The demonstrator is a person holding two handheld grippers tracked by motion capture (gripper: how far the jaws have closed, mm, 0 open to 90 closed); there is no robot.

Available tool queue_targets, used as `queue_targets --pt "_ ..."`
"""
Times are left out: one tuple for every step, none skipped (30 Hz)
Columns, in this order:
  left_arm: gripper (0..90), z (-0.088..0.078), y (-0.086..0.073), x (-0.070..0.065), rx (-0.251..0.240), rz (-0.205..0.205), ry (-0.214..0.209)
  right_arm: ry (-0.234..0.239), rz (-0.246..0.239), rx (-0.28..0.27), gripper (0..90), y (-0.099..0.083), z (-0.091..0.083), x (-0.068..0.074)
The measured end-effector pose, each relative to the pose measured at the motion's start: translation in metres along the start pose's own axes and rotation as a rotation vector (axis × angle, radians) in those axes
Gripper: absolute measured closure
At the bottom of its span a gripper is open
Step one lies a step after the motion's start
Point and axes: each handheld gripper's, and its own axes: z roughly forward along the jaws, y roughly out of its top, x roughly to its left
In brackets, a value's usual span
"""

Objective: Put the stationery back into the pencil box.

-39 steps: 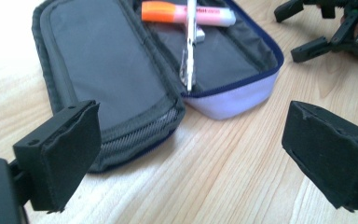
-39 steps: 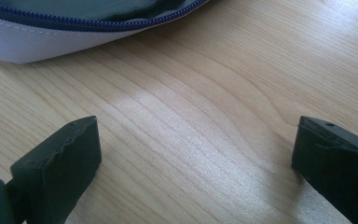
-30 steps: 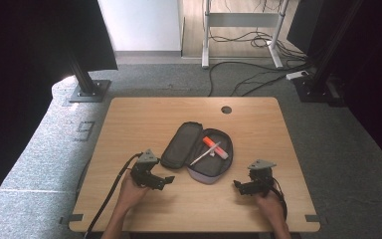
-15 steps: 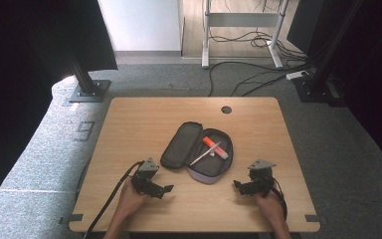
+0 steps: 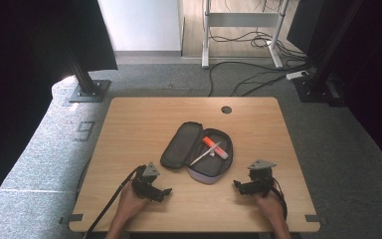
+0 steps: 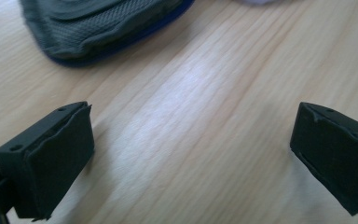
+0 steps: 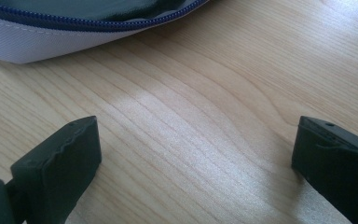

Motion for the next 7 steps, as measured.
queue_targets --pt "0.0 -0.0001 -0.0001 -0.0001 0.0 -0.001 0.002 0.0 0.0 0.0 0.8 0.0 0.0 0.0" --pt "0.0 -0.0001 -0.0001 0.0 0.0 -0.005 0.005 0.0 0.0 0.0 0.8 0.0 0.0 0.0" --pt "0.0 -0.0001 -0.0001 0.0001 0.0 -0.009 0.009 0.0 0.0 0.0 0.8 0.0 0.0 0.0" --pt "0.0 0.0 -0.0001 0.0004 0.0 -0.012 0.009 0.0 0.0 0.0 0.8 -0.0001 0.0 0.0" --pt "0.0 0.0 -0.0001 0.0005 0.001 -0.014 0.011 0.0 0.0 0.0 0.8 -0.0002 0.0 0.0001" --pt "0.0 0.0 -0.0001 0.0006 0.001 -0.015 0.011 0.0 0.001 0.0 0.8 -0.0002 0.0 0.0001" --pt "0.0 0.0 -0.0001 0.0007 0.001 -0.016 0.012 0.0 0.001 0.0 0.8 -0.0002 0.0 0.0001"
